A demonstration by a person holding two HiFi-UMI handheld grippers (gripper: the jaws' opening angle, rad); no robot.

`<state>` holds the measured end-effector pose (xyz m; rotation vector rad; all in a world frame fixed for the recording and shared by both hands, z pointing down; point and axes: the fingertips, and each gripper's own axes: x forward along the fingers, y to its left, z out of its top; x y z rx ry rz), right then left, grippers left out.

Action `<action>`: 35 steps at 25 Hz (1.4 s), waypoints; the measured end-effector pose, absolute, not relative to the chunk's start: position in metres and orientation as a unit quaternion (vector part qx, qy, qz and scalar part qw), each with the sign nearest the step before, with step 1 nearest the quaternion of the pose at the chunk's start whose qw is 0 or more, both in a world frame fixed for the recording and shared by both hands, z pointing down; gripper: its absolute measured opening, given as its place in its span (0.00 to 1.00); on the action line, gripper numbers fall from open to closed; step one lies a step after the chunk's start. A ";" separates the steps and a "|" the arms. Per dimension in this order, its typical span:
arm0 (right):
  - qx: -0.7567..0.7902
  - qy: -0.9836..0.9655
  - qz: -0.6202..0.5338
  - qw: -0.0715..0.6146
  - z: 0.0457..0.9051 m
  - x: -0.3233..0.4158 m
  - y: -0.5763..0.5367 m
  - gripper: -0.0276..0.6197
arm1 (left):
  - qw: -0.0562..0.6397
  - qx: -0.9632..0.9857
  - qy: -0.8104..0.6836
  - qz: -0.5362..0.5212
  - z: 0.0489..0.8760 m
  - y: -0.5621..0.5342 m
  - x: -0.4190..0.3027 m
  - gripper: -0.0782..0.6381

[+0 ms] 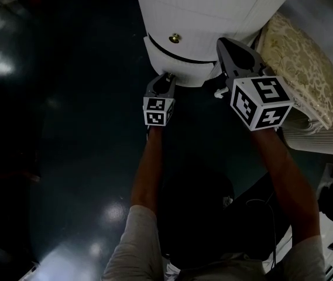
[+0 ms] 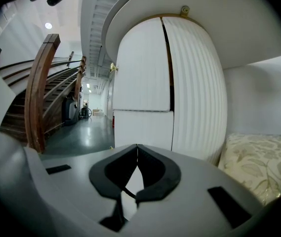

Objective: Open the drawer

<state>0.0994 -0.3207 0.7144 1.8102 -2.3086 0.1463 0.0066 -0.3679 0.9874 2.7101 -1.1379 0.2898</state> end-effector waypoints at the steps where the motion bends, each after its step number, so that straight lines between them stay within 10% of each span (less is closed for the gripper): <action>1: 0.612 -0.783 0.050 0.100 0.714 0.097 -0.321 0.07 | 0.094 0.913 -0.383 0.101 0.988 -0.367 0.006 0.25; 35: 0.578 -0.804 0.136 -0.006 0.695 0.064 -0.305 0.06 | 0.104 0.909 -0.376 0.145 0.990 -0.333 -0.025 0.25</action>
